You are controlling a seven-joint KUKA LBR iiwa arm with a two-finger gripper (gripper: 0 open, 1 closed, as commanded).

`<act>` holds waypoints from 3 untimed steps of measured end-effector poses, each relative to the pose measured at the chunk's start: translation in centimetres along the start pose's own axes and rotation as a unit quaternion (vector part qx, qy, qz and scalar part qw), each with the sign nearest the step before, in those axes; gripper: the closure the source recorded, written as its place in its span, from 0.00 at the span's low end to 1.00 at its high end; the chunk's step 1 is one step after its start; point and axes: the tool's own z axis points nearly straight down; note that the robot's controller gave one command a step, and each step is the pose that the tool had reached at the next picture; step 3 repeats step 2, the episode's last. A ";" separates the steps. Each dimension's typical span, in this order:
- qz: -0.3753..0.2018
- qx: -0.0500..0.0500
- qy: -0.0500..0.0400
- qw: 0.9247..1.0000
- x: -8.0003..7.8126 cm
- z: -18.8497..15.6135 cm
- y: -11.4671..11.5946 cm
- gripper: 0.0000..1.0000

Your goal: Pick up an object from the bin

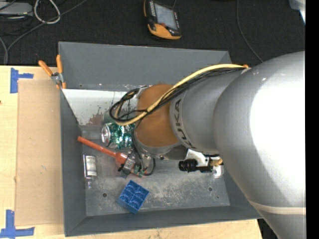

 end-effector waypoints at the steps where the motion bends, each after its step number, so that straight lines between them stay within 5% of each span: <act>1: 0.000 0.000 0.000 1.000 0.0 -2.1 0.0 1.00; 2: -0.001 0.002 0.002 1.000 0.1 -6.4 -0.2 1.00; 3: -0.001 0.002 0.002 1.000 0.1 -6.4 -0.2 1.00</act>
Offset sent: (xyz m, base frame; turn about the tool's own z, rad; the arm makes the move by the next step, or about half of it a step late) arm 0.0002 -0.0002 0.0916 -0.0006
